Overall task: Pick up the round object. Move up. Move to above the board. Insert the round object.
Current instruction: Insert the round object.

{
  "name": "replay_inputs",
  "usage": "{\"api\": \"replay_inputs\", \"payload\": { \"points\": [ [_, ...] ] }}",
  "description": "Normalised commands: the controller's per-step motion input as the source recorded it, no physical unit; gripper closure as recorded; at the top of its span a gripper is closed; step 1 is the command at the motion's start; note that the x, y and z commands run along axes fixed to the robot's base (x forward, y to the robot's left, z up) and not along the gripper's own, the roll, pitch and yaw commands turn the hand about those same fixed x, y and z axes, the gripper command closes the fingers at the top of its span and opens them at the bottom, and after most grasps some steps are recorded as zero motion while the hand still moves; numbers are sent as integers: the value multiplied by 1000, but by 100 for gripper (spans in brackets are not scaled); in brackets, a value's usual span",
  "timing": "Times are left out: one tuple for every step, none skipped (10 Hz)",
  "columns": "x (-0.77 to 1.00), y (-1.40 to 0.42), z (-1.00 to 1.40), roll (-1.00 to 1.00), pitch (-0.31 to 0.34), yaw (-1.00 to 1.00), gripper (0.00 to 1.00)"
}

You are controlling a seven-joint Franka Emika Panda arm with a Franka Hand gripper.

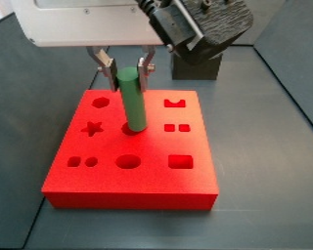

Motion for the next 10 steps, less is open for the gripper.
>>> {"api": "replay_inputs", "payload": {
  "points": [
    [-97, -106, 0, 0, 0, -34, 100],
    [-57, -80, 0, 0, 0, -29, 100],
    [-54, -86, 0, 0, 0, -11, 100],
    [-66, -49, -29, 0, -10, -11, 100],
    [-40, 0, -131, 0, 0, 0, 100],
    [-43, 0, -177, 0, 0, 0, 100],
    [0, 0, -89, 0, 0, 0, 100],
    [0, 0, -49, 0, 0, 0, 100],
    [0, 77, -589, -167, 0, -26, 100],
    [0, 126, -649, -263, 0, -129, 100]
  ]
}}
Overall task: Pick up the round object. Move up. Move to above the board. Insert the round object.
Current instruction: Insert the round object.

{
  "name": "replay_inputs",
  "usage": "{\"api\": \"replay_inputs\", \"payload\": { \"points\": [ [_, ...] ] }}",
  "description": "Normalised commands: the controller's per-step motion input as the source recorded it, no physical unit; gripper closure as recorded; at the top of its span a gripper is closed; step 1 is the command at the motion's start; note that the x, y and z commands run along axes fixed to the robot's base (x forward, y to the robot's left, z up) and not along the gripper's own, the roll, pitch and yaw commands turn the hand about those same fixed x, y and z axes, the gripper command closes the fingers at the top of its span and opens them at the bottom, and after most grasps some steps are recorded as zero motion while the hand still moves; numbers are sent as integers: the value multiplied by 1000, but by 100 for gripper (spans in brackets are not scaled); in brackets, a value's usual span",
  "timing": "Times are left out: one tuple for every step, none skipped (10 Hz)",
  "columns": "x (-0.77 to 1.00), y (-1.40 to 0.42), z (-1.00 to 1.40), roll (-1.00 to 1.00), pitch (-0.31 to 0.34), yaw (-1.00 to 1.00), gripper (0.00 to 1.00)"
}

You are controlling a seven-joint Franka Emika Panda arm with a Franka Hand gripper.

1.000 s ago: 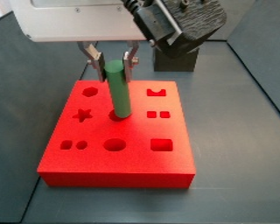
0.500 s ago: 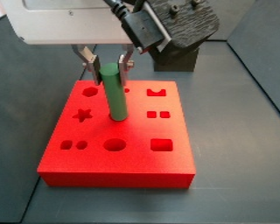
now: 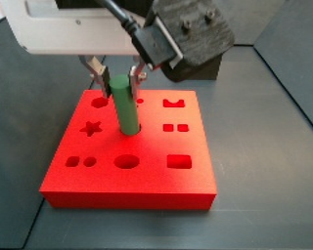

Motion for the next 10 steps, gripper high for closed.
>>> {"api": "replay_inputs", "payload": {
  "points": [
    [0, 163, -694, -230, 43, -151, 100],
    [0, 160, -720, -173, 44, -126, 100],
    [-174, 77, -569, 0, -7, 0, 100],
    [-220, 3, -531, 49, -66, 0, 100],
    [-51, 0, -374, 0, -51, 0, 100],
    [-11, 0, -3, -14, -21, 0, 100],
    [0, 0, -66, 0, 0, 0, 100],
    [-277, 0, -791, 64, -247, 0, 100],
    [-231, 6, -1000, 50, -123, 0, 100],
    [-106, 20, -394, -20, -201, 0, 100]
  ]
}}
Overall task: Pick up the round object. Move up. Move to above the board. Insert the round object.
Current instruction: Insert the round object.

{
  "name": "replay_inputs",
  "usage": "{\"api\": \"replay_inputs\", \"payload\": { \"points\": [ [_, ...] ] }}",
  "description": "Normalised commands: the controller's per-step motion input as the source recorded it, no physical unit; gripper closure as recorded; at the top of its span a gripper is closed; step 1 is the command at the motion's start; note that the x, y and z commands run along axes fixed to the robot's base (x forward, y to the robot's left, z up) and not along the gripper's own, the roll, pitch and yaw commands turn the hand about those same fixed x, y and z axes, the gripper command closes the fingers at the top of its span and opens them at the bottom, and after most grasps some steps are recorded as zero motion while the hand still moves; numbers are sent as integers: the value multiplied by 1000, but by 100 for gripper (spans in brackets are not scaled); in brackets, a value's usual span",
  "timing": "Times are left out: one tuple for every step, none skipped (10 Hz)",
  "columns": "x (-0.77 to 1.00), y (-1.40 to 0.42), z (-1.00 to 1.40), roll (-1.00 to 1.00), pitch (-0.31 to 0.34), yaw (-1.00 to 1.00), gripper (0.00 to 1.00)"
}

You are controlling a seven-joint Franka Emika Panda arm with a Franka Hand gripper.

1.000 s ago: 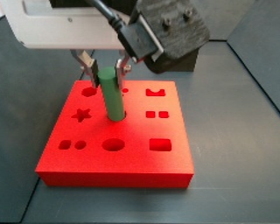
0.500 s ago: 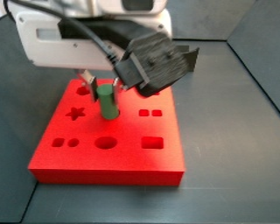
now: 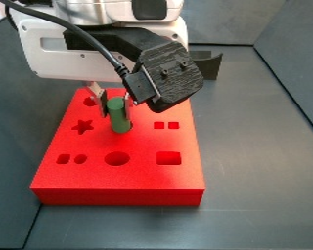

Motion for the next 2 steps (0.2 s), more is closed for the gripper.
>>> {"api": "replay_inputs", "payload": {
  "points": [
    [0, 0, -6, 0, -4, 0, 100],
    [0, 0, -74, 0, -39, 0, 100]
  ]
}}
